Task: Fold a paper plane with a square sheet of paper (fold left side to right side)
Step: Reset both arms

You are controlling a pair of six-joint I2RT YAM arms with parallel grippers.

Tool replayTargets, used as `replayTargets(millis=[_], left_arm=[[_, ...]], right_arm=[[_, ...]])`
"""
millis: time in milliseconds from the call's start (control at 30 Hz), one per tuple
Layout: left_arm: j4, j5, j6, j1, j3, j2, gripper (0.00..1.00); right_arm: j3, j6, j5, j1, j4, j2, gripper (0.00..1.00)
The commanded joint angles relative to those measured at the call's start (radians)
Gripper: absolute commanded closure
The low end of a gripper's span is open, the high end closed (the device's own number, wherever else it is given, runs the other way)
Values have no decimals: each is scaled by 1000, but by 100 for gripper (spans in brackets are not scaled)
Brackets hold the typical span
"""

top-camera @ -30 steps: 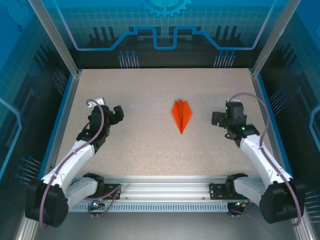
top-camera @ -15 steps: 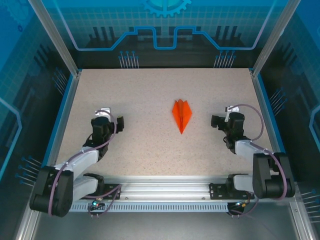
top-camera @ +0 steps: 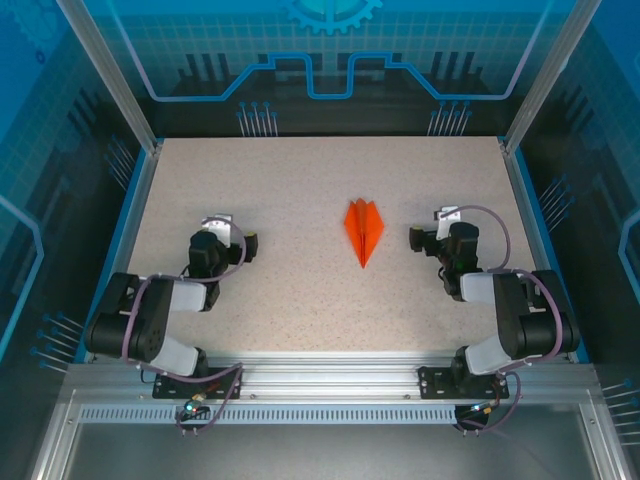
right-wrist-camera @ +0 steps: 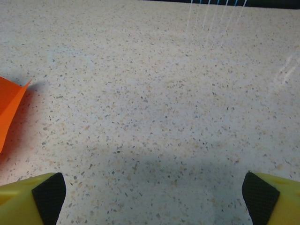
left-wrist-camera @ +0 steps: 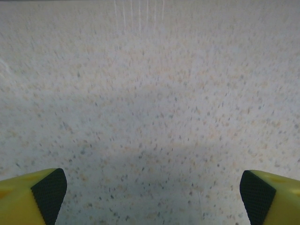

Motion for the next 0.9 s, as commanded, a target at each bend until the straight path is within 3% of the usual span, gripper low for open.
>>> replayTargets(millis=[0,600,867], left_arm=[[-52,37,-52,53,90,13,1],[-40,40,-57,60,87,13,1],[-41,40,-57,61,87,12,1]], right_arm=[[19,-21,-10,10,41,7,0],[25,-35,6,29,35,8,0],[31,-45,-55,17,24,10,0]])
